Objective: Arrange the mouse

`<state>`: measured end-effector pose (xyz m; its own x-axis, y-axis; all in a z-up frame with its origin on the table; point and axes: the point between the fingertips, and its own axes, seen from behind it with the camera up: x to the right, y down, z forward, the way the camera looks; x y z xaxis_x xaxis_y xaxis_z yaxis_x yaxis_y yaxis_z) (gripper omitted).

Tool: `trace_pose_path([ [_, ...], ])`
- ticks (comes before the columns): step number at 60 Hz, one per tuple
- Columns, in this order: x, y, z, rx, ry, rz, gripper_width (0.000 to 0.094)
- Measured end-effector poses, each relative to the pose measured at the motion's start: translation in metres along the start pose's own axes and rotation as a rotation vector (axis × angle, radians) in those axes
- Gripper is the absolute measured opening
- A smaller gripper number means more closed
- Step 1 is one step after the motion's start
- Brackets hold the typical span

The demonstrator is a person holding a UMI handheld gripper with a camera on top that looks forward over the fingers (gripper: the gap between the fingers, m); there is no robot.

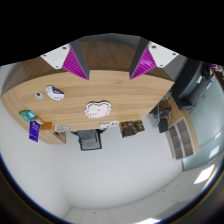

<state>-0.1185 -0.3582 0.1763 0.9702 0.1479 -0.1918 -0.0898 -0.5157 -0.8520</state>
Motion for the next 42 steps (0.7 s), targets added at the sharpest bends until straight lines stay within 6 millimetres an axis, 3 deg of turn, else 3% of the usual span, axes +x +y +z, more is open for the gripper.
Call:
trace_pose_path([
  [11,0.074,0.011,-0.003,0.013,0.149,-0.068,0.0824],
  [20,0.149,0.019,0.013,0.011,0.224,-0.087,0.0824],
  [29,0.228,0.029,0.055,-0.020,0.255,-0.107,0.0825],
  [35,0.271,0.038,0.096,-0.051,0.230,-0.092,0.0825],
  [42,0.306,0.029,0.140,-0.030,0.199,-0.099,0.0825],
])
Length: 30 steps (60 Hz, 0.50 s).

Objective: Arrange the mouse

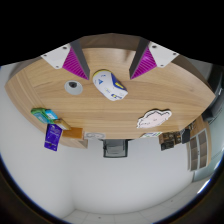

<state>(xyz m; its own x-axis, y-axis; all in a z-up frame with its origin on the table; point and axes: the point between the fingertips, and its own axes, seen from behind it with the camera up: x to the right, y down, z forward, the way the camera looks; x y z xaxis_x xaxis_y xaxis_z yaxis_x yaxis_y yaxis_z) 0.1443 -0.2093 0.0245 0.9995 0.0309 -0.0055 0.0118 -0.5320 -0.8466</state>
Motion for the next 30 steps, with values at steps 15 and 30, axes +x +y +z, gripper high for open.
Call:
trace_pose_path([
  [15,0.021,-0.003,0.073,-0.048,-0.063,-0.033,0.0831],
  [30,0.032,-0.028,0.114,-0.084,-0.041,-0.010,0.0547],
])
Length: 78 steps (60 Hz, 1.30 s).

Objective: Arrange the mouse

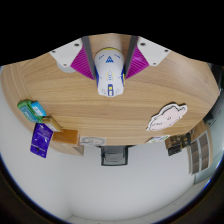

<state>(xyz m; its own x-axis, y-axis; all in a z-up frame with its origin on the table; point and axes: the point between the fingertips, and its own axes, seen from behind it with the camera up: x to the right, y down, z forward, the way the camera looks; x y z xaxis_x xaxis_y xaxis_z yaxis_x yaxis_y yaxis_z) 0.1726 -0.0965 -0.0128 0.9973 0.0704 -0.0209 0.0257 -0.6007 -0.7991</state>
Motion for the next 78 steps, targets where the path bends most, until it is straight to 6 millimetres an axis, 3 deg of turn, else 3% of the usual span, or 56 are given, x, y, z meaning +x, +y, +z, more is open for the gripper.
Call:
trace_pose_path([
  [14,0.000,-0.003,0.006,-0.043,0.018,0.018,0.0359],
  [18,-0.005,-0.008,0.006,-0.066,0.026,0.048,0.0346],
  [25,-0.043,-0.047,0.008,-0.031,0.028,0.047,0.0346],
  [29,-0.087,-0.076,0.021,-0.009,0.008,0.072,0.0347],
  [36,-0.160,-0.123,0.062,0.010,-0.007,0.081,0.0347],
  [43,-0.217,-0.147,0.114,-0.027,0.003,0.115,0.0346],
  [53,-0.245,-0.145,0.168,-0.104,0.038,0.129,0.0345],
  [56,-0.247,-0.137,0.175,-0.144,0.052,0.123,0.0350],
  [60,-0.246,-0.140,0.180,-0.132,0.070,0.102,0.0355],
  [71,-0.250,-0.137,0.176,-0.186,0.047,0.070,0.0589],
  [75,-0.257,-0.142,0.161,-0.165,0.018,0.091,0.0824],
  [78,-0.261,-0.147,0.145,-0.142,0.002,0.097,0.0834],
])
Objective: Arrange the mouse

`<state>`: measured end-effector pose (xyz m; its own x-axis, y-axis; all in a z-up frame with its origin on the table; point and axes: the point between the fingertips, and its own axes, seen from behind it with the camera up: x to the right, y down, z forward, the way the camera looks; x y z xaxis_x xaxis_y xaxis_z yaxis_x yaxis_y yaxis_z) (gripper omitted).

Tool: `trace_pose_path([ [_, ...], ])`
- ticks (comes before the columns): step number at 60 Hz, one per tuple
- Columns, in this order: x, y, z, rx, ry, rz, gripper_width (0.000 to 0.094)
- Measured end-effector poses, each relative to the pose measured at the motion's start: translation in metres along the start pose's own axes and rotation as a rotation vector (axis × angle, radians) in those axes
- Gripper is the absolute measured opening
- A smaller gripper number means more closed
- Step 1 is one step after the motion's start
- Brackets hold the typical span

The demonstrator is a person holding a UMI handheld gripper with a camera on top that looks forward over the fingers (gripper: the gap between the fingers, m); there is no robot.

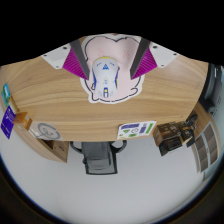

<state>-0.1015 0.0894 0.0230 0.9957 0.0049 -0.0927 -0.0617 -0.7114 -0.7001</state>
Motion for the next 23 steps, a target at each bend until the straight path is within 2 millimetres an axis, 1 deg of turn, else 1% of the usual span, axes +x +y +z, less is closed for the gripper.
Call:
trace_pose_path([
  [5,-0.006,-0.002,-0.034,0.033,-0.014,0.003,0.0834],
  [10,-0.008,0.003,-0.074,0.061,-0.027,0.006,0.0834],
  [17,-0.006,0.019,-0.139,0.112,-0.060,0.018,0.0834],
  [23,0.007,0.041,-0.196,0.149,-0.066,0.029,0.0836],
])
